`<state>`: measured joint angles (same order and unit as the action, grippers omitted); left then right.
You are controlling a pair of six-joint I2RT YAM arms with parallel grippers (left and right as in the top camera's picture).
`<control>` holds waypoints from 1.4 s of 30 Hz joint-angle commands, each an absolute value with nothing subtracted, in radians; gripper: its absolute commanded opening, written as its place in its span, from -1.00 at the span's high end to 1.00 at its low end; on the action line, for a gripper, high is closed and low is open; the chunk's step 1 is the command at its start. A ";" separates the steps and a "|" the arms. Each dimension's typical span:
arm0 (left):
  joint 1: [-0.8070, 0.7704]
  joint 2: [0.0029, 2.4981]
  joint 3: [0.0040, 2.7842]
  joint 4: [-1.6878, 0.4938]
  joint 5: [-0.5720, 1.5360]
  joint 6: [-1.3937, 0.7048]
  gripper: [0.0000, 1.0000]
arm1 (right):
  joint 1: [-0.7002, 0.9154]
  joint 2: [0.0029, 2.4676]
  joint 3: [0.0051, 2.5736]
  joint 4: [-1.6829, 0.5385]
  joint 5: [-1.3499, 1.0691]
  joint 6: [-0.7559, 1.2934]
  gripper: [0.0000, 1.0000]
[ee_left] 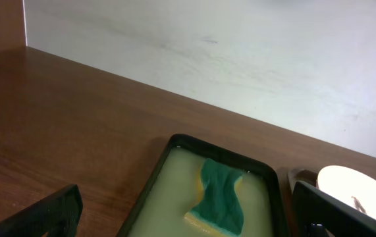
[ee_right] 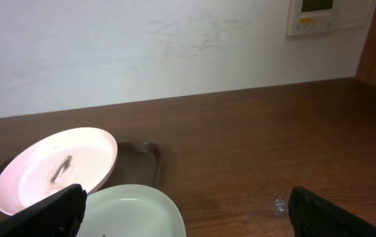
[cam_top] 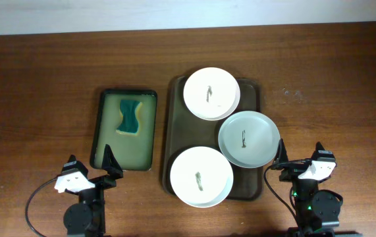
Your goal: Clean dirty plates on tray and stack at the side
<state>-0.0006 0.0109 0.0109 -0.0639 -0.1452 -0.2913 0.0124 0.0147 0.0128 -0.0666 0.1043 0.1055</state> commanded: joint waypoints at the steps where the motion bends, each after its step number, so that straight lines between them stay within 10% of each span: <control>1: -0.006 0.007 0.009 -0.069 -0.135 -0.294 -0.99 | 0.006 0.008 0.006 -0.072 0.102 0.112 -0.96; 42: -0.006 0.007 0.009 -0.043 -0.052 -0.301 -0.99 | 0.006 0.008 0.006 -0.051 0.070 0.121 -0.97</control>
<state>-0.0006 0.0109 0.0109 -0.0631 -0.1394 -0.2920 0.0124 0.0147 0.0128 -0.0486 0.1001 0.1055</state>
